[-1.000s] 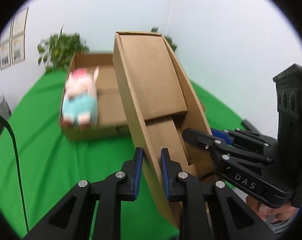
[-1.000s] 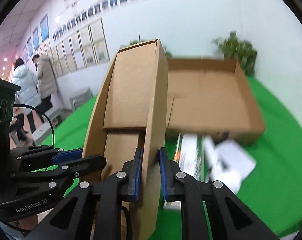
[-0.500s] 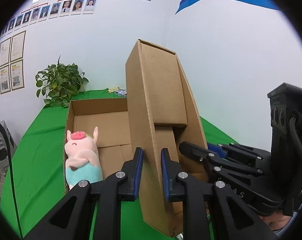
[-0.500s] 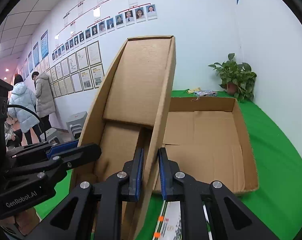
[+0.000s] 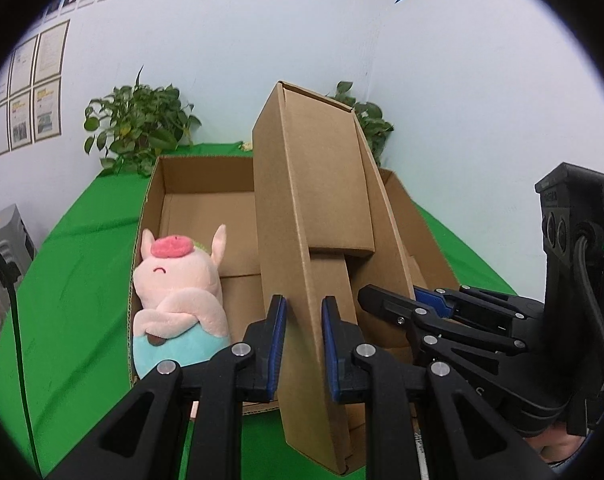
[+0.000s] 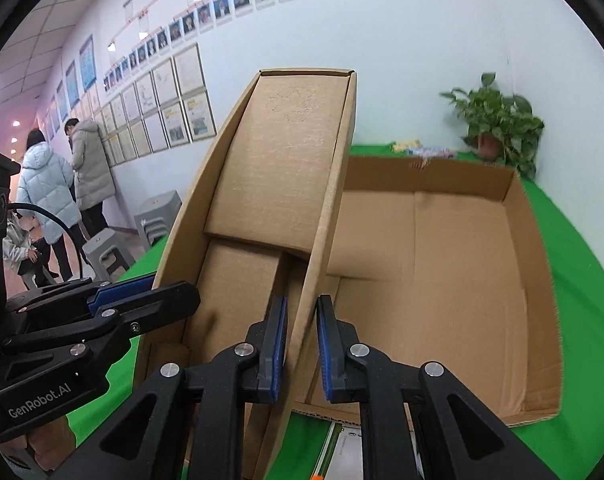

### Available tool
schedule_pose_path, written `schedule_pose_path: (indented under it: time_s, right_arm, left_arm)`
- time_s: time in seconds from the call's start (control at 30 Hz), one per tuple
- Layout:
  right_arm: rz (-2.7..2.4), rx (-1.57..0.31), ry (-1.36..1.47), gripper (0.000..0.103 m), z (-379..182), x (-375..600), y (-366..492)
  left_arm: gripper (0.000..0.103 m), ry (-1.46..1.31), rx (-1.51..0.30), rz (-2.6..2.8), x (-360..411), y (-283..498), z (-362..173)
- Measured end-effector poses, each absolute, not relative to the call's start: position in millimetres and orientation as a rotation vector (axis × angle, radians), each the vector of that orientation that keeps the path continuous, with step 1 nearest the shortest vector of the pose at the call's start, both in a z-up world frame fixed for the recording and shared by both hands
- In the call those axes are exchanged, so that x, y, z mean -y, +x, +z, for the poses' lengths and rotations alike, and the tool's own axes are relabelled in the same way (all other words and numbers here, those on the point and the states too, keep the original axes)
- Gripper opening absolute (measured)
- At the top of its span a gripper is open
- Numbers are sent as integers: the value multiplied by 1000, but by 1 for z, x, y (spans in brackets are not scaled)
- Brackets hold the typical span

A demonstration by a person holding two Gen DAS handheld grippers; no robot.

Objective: Organize objects
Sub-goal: 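Lift the cardboard insert with the left gripper and carry it over the box, then lower the cardboard insert into the box beside the pig and release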

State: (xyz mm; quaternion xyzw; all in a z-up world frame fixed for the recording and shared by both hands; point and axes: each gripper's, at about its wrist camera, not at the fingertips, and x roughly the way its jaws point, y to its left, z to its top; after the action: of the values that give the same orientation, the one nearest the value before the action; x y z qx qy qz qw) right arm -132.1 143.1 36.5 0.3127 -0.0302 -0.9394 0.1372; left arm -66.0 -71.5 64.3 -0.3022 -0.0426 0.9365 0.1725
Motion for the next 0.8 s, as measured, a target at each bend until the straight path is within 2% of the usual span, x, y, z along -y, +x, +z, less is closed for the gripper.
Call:
schedule_pose_path:
  time_s: [0.5, 0.8]
  right_arm:
    - [-2697, 173, 1116, 10, -56, -155, -275]
    - [-2701, 202, 1183, 8, -79, -148, -304]
  left_arm:
    - [16, -1101, 136, 2649, 80, -128, 16]
    - [16, -1153, 174, 2645, 83, -143, 12]
